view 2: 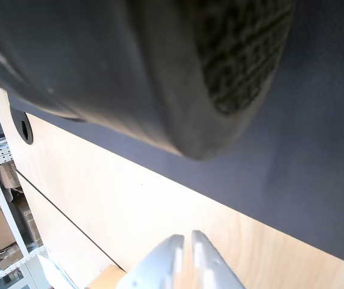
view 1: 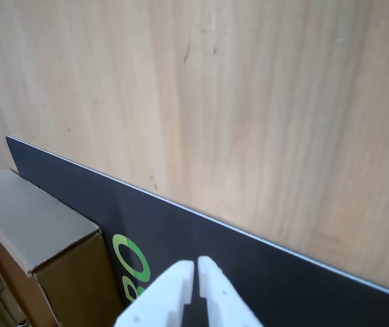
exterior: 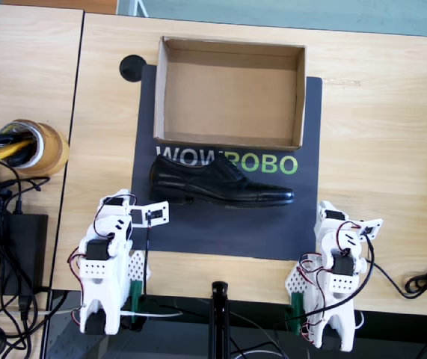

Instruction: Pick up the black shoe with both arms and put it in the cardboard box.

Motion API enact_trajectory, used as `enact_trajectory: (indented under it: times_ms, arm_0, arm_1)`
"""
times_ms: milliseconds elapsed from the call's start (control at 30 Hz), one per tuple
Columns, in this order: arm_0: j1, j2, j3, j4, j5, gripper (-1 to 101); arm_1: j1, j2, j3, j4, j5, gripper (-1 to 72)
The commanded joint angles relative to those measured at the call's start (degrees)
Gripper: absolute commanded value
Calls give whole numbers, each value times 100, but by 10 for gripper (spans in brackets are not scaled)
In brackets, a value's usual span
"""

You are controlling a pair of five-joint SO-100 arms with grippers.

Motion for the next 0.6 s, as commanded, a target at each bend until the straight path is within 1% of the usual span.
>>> enact_trajectory:
  times_ms: [0, 400, 567]
  arm_0:
    - [-35, 105, 44, -44, 53, 0]
    - [-35, 105, 44, -53, 53, -1]
    - [-44, 105, -141, -79, 62, -2]
  arm_1:
    - [53, 255, 9, 18, 53, -1]
    - [70, 264, 0, 0, 62, -2]
    - [264, 264, -176, 26, -185, -2]
